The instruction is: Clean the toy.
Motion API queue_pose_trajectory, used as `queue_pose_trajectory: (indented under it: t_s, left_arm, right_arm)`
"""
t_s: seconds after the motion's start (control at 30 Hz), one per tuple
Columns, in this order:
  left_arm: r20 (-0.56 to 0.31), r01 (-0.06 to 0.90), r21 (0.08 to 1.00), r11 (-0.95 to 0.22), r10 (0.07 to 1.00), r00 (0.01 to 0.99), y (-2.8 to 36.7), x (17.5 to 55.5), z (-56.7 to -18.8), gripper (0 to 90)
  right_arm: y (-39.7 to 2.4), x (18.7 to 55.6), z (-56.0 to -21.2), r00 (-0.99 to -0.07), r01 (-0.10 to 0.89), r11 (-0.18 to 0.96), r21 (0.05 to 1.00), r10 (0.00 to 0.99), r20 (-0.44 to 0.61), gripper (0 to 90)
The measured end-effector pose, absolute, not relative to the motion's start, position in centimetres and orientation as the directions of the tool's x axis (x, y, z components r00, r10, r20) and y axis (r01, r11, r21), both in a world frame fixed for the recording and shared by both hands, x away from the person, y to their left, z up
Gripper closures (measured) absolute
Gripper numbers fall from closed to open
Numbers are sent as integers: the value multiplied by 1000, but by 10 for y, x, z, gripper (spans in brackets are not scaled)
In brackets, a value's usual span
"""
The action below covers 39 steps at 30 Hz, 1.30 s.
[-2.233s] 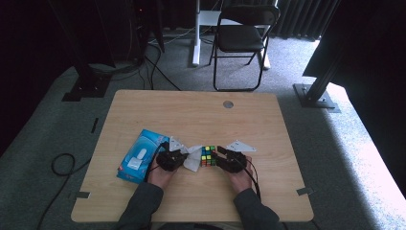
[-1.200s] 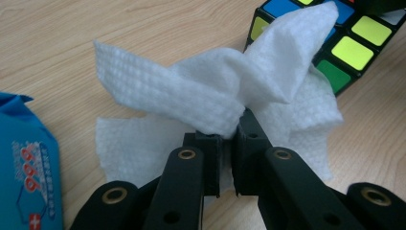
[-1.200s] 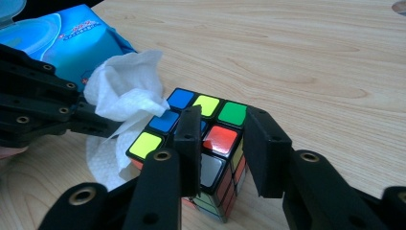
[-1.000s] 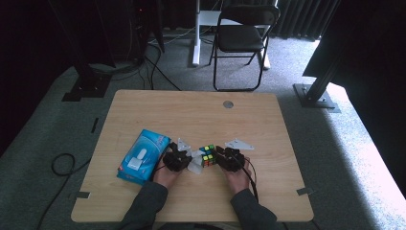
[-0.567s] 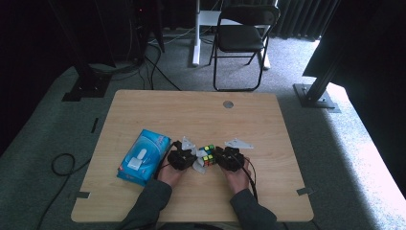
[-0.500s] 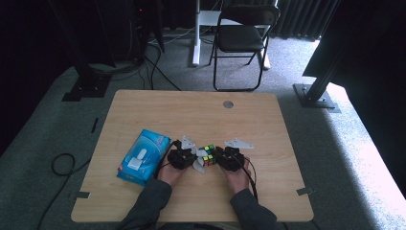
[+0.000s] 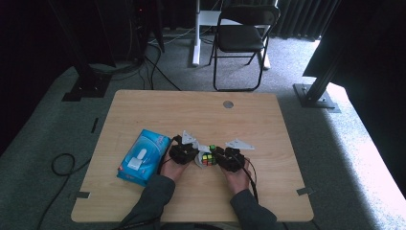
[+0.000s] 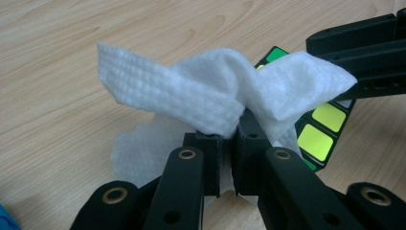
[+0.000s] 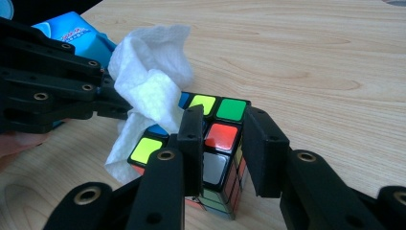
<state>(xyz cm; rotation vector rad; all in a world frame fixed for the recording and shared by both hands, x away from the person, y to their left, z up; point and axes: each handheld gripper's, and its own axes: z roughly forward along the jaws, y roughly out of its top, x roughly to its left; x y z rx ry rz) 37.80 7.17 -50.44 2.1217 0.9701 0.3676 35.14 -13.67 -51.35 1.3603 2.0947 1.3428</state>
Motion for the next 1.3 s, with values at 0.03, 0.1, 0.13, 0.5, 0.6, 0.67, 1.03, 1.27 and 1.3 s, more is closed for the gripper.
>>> queue_pose_trajectory:
  t_s: [0.03,0.1,0.13,0.5,0.6,0.67,1.03,1.27,1.3]
  left_arm:
    - [-49,521,741,-423,740,671,72,379,-505,833]
    - [-51,523,741,-421,742,669,71,380,-505,833]
    - [-53,527,739,-419,744,666,71,382,-506,833]
    - [-39,576,675,-462,756,653,66,389,-533,837]
    - [-35,572,678,-462,757,652,65,388,-535,837]
    - [-21,568,674,-472,756,654,64,388,-534,839]
    - [-11,558,674,-484,749,663,65,379,-534,836]
    - [-28,534,720,-443,750,660,72,371,-515,835]
    - [-31,531,725,-438,750,661,73,370,-511,835]
  right_arm:
    - [-137,351,-514,-504,549,113,828,835,220,699]
    - [-137,351,-514,-503,549,113,828,836,220,695]
    - [-137,351,-514,-503,550,111,828,836,221,693]
    - [-137,351,-514,-502,550,109,828,835,224,691]
    - [-137,351,-514,-502,550,108,828,836,224,691]
    - [-137,351,-514,-502,550,108,828,836,224,691]
    - [-136,350,-514,-498,551,105,828,838,225,693]
    - [-136,349,-514,-498,548,106,830,838,222,695]
    - [-136,349,-514,-498,548,106,830,838,222,695]
